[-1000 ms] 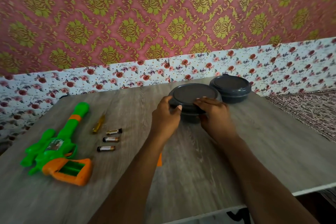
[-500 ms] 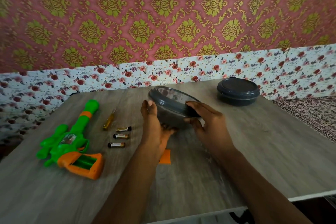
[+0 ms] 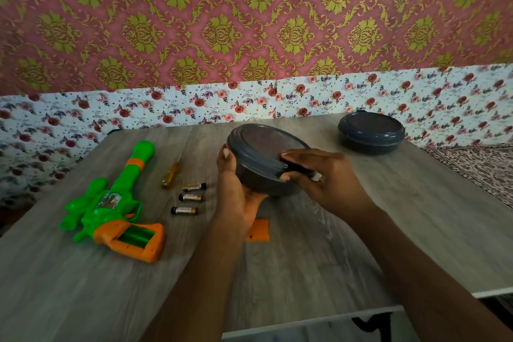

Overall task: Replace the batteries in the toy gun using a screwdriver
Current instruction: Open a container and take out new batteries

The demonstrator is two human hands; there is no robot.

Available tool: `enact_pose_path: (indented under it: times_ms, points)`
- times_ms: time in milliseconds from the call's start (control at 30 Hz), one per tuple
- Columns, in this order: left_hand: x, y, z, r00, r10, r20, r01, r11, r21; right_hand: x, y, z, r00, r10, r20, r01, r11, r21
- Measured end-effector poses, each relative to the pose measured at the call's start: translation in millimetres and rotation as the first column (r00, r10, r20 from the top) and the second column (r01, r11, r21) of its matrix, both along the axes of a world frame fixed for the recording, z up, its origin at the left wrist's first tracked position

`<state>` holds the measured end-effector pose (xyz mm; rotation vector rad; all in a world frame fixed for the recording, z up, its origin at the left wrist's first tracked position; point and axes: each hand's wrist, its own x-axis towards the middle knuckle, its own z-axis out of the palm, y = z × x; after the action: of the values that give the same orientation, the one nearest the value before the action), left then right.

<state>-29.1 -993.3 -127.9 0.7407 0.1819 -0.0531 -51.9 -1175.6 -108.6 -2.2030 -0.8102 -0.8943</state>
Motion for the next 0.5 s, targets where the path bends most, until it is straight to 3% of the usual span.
enact_pose_path:
  times_ms: [233,500]
  points:
    - [-1,2,-1,1.000,-0.011,0.009,0.010,1.000,0.025,2,-6,26,0.999,0.003,0.041,0.013,0.921,-0.389]
    - [-3,1,1,1.000,0.002,-0.023,-0.002,1.000,0.016,12,-12,33,0.997,0.076,-0.012,-0.075,0.912,-0.403]
